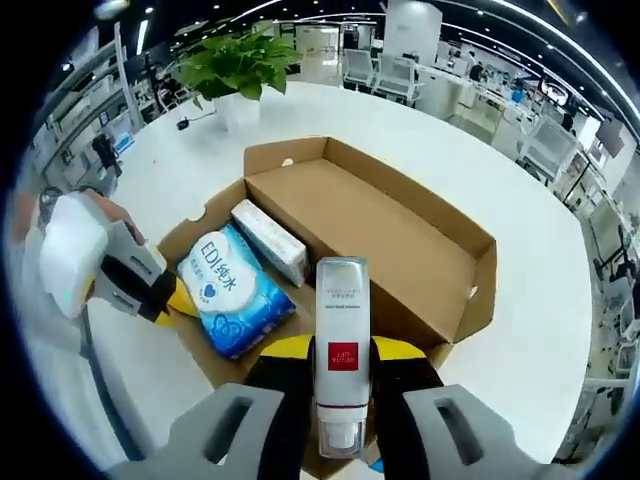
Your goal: Operate the shoe box by opening the lid, removing the specified soft item, and placing it in the target area until the item is outside and the box remains undamaged.
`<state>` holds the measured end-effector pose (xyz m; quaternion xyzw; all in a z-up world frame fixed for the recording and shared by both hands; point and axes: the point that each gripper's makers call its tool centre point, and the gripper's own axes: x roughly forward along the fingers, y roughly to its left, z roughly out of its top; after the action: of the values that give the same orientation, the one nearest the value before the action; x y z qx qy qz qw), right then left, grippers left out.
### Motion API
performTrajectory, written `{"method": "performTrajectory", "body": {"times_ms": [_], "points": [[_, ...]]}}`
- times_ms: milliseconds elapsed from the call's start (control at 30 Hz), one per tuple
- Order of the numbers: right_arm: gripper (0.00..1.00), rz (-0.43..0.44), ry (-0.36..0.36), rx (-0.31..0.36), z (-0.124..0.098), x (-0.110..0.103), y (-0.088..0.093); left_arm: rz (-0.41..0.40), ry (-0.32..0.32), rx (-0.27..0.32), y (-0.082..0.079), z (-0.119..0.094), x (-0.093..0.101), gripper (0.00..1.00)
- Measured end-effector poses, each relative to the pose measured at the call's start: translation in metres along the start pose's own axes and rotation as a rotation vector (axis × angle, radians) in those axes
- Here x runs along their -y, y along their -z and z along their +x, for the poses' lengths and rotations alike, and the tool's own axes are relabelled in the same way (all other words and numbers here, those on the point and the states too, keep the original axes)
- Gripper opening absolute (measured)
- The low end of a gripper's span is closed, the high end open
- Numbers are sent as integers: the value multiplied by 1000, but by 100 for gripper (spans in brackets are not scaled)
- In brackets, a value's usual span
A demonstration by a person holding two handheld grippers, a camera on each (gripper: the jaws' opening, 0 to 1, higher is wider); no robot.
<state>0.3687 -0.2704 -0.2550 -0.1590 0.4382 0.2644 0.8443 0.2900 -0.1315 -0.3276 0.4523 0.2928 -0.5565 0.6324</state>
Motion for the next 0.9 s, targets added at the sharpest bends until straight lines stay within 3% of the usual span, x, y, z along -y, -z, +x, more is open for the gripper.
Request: {"method": "performTrajectory", "body": {"times_ms": [533, 900], "points": [[19, 174, 104, 27, -47, 39, 39, 3, -5, -3, 1, 0, 0, 5], [19, 283, 187, 5, -76, 84, 94, -2, -4, -12, 1, 0, -1, 4]]}}
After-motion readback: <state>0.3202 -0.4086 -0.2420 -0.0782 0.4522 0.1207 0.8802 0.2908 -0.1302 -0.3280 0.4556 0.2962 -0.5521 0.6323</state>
